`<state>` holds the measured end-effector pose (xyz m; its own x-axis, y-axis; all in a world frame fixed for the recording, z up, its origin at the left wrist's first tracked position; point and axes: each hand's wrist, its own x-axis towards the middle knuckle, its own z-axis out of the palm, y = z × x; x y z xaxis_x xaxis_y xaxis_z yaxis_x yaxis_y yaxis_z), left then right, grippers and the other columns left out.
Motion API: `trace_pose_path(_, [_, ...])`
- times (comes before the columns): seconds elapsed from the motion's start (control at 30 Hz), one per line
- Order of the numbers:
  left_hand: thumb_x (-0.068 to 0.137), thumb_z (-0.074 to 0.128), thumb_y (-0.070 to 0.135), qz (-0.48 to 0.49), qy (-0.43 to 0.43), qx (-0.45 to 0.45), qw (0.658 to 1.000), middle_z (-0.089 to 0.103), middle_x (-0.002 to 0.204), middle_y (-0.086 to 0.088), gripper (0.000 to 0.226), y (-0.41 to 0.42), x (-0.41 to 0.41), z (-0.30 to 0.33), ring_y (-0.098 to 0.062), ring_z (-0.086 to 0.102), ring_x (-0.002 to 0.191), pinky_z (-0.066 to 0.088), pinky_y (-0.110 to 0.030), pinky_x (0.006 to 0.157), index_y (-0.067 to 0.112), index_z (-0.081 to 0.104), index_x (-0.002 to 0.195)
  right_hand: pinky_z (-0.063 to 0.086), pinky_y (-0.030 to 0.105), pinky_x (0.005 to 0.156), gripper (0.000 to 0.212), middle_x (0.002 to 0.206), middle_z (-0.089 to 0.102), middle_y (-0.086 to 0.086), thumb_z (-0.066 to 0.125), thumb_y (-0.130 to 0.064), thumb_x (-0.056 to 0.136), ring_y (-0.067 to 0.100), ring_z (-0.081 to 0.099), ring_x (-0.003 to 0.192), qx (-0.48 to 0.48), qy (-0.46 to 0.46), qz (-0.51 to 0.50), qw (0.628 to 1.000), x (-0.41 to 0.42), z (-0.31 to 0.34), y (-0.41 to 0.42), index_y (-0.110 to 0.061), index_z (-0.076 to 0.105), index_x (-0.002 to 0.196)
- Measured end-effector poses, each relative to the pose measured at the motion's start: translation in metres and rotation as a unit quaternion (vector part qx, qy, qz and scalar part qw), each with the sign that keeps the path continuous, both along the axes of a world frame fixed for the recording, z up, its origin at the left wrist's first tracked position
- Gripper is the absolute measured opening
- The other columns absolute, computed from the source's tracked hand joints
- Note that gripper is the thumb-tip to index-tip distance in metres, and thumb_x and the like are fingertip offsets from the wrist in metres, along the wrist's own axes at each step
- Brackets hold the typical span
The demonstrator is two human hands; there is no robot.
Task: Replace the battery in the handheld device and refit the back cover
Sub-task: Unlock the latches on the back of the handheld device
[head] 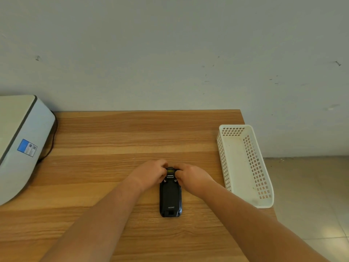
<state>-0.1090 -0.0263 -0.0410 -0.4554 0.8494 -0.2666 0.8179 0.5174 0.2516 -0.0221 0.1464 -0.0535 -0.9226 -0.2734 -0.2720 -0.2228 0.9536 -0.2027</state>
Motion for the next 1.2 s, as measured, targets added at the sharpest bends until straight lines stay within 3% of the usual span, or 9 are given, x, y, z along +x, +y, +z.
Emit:
trace_pose_path(0.27, [0.095,0.059,0.020,0.033,-0.024,0.028,0.999,0.051,0.141,0.002,0.024,-0.009,0.000,-0.003,-0.016,0.053,0.123,0.043,-0.031,0.104,0.014,0.068,0.117,0.056,0.039,0.072,0.023,0.141,0.045,0.012,0.052,-0.016,0.097,0.028,0.060,0.101,0.024,0.006,0.046,0.999,0.002,0.000,-0.001,-0.008,0.058,0.118])
trace_pose_path(0.67, [0.098,0.054,0.021,0.078,-0.027,0.034,0.996,0.052,0.136,0.004,0.027,-0.008,0.008,-0.002,-0.016,0.055,0.118,0.045,-0.031,0.101,0.014,0.067,0.120,0.056,0.040,0.065,0.019,0.129,0.053,0.017,0.057,-0.012,0.093,0.030,0.060,0.095,0.051,0.026,0.107,0.993,-0.002,0.000,0.001,-0.005,0.061,0.110])
trace_pose_path(0.93, [0.098,0.054,0.023,0.104,-0.036,0.042,0.993,0.054,0.136,0.006,0.027,-0.009,0.008,-0.001,-0.014,0.054,0.120,0.042,-0.028,0.102,0.016,0.067,0.121,0.054,0.038,0.076,0.024,0.140,0.047,0.015,0.050,-0.015,0.098,0.029,0.059,0.104,0.018,0.022,0.082,0.996,-0.002,0.011,0.000,-0.004,0.061,0.116])
trace_pose_path(1.1, [0.098,0.055,0.022,0.113,-0.042,0.047,0.992,0.053,0.138,0.005,0.026,-0.009,0.010,-0.001,-0.015,0.054,0.121,0.041,-0.028,0.104,0.016,0.067,0.119,0.055,0.038,0.064,0.017,0.131,0.056,0.017,0.059,-0.013,0.092,0.031,0.063,0.094,0.017,0.035,0.082,0.996,0.001,0.007,0.001,-0.003,0.065,0.104])
trace_pose_path(1.2, [0.098,0.053,0.021,0.119,-0.045,0.051,0.991,0.052,0.139,0.005,0.027,-0.009,0.012,0.000,-0.015,0.053,0.122,0.040,-0.027,0.105,0.016,0.066,0.122,0.056,0.041,0.068,0.020,0.131,0.054,0.015,0.054,-0.013,0.095,0.031,0.061,0.096,0.030,0.027,0.076,0.996,-0.004,0.005,-0.001,-0.003,0.062,0.110])
